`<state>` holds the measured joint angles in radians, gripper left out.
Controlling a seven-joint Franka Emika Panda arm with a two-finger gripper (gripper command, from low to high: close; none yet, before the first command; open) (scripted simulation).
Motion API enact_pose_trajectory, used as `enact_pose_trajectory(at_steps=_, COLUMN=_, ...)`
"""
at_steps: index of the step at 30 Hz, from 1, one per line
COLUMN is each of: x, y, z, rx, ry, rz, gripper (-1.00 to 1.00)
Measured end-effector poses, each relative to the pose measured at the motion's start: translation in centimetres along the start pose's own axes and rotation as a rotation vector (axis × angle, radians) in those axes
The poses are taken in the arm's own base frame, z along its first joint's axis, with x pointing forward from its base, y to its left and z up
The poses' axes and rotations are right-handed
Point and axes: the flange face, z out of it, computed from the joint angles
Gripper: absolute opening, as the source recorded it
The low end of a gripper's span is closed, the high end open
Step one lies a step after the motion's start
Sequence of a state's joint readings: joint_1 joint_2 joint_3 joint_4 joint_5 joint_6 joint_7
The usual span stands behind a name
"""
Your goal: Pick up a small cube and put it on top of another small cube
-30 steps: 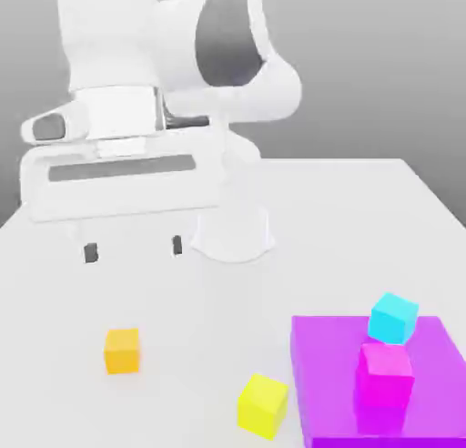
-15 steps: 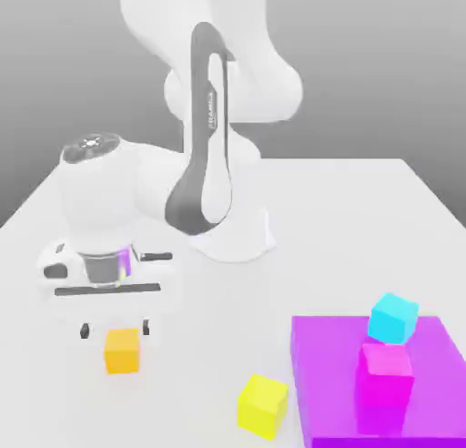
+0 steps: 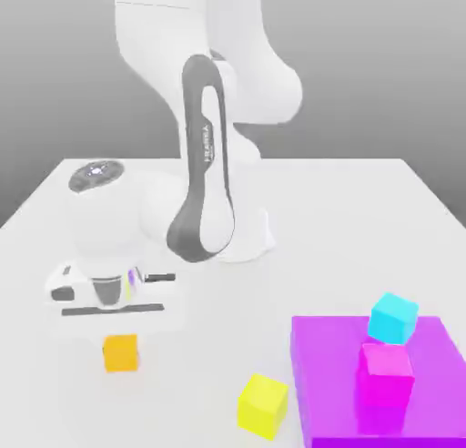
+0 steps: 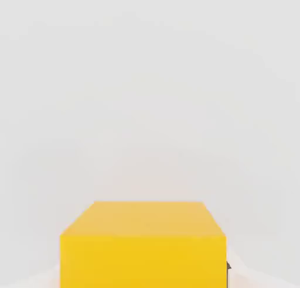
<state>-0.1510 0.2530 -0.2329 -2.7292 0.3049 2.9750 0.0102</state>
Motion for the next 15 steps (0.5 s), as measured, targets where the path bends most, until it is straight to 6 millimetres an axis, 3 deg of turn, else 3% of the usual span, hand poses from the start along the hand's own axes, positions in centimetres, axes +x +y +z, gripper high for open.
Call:
enact_pose_trajectory(at_steps=7, x=-0.3, y=0.0, z=-3.8, rx=0.004, ry=-0.006, rz=0.003, gripper=-1.0)
enact_pose_trajectory(at_steps=8, x=-0.5, y=-1.1, z=-4.3, rx=0.009, ry=-0.011, rz=-0.033, gripper=-1.0)
enact_pose_trajectory(at_steps=11, x=-2.6, y=-8.9, z=-6.0, rx=0.03, ry=-0.027, rz=-0.302, gripper=-1.0)
enact_pose_trajectory(at_steps=15, x=-7.6, y=-18.4, z=-8.8, rx=0.048, ry=-0.04, rz=-0.68, gripper=-1.0)
